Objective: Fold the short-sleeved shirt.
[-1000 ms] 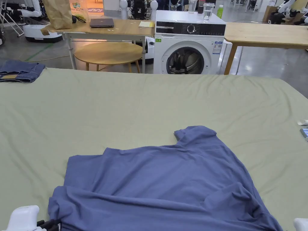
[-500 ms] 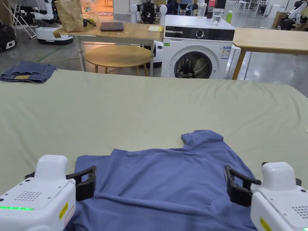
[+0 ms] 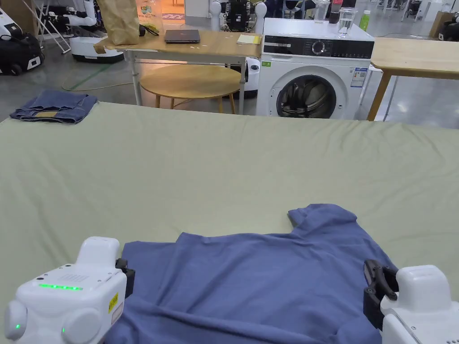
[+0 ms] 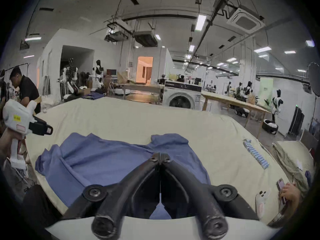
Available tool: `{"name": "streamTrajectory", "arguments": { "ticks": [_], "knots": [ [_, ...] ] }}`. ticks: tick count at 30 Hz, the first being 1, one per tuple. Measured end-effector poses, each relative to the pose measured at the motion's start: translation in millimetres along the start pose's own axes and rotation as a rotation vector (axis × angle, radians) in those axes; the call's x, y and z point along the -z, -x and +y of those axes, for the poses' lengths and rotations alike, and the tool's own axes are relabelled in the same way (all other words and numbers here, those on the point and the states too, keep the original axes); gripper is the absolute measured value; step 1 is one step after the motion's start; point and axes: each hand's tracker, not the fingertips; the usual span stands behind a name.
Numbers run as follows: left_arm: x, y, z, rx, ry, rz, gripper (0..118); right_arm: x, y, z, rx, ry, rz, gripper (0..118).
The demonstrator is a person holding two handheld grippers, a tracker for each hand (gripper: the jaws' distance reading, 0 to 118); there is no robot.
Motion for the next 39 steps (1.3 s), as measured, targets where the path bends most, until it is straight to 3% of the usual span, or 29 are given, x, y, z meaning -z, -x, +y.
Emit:
{"name": "streamTrajectory", "arguments": {
  "ticks": [1,3,4,5,11,15,16,18,19,20,24,25,26,27,28,29,30,31,35,37,39],
  "knots": [
    [16.5,3.5,8.1,0.008,0.015,0.008,5,6.8,-2.5,-0.5,-0.002,0.015,-0.003,0],
    [52.5,13.1,22.9,0.016,0.074,0.036,92,18.7,-7.5,-2.4,-0.007,0.038,-0.01,0],
    [70.3,17.3,28.1,0.008,0.107,0.054,118,24.6,-10.2,-2.3,-0.008,0.045,-0.015,0],
    [84.9,19.6,37.3,0.031,0.014,0.044,117,31.8,-13.8,-2.5,-0.012,0.061,-0.02,0],
    [164.5,21.9,45.7,0.044,0.216,0.11,116,89.4,-43.3,-0.4,0.002,0.161,-0.045,0],
    [183.9,16.8,40.4,0.097,0.306,0.076,99,151.0,-71.8,0.6,0.018,0.261,-0.074,0],
    [178.4,16.7,43.1,0.075,0.293,0.074,83,168.5,-77.9,0.0,0.017,0.301,-0.076,9],
    [163.0,11.3,49.4,0.064,0.279,-0.011,10,206.9,-91.4,-2.8,0.025,0.422,-0.05,75],
    [154.0,8.7,49.3,0.091,0.26,0.012,0,226.2,-96.3,-6.2,0.028,0.471,-0.051,101],
    [147.9,4.1,51.3,0.157,0.227,0.077,0,244.6,-101.0,-10.8,0.03,0.505,-0.059,112],
    [128.0,0.7,58.2,0.106,0.225,0.018,0,291.1,-110.2,-24.7,-0.018,0.602,-0.132,110],
    [125.2,0.2,60.5,0.113,0.219,0.027,0,297.4,-111.7,-27.6,0.015,0.651,-0.105,103],
    [125.5,1.8,60.5,0.109,0.218,0.023,0,298.5,-113.6,-31.0,0.062,0.697,-0.077,86],
    [126.0,2.5,59.7,0.104,0.215,0.02,0,293.4,-113.0,-28.1,0.115,0.668,-0.049,86],
    [123.9,1.7,61.4,0.106,0.199,0.027,0,285.4,-109.5,-22.1,0.107,0.628,-0.064,80],
    [121.8,0.5,62.5,0.107,0.194,0.028,0,278.1,-102.3,-17.7,0.093,0.596,-0.043,62],
    [120.2,-0.5,63.5,0.105,0.189,0.024,0,271.3,-97.8,-13.9,0.093,0.575,0.007,9],
    [120.5,-2.3,61.3,0.105,0.186,0.014,0,266.6,-91.6,-13.7,0.076,0.584,0.027,0],
    [99.7,-8.1,62.9,0.127,0.122,0.017,0,234.9,-94.3,5.0,0.038,0.475,0.008,0],
    [77.1,-5.0,65.6,0.118,0.067,0.002,0,200.1,-102.0,22.8,0.068,0.394,0.037,0],
    [48.7,-0.7,65.5,0.082,-0.003,-0.01,0,157.4,-107.6,42.8,0.05,0.314,0.046,0]
  ]
}}
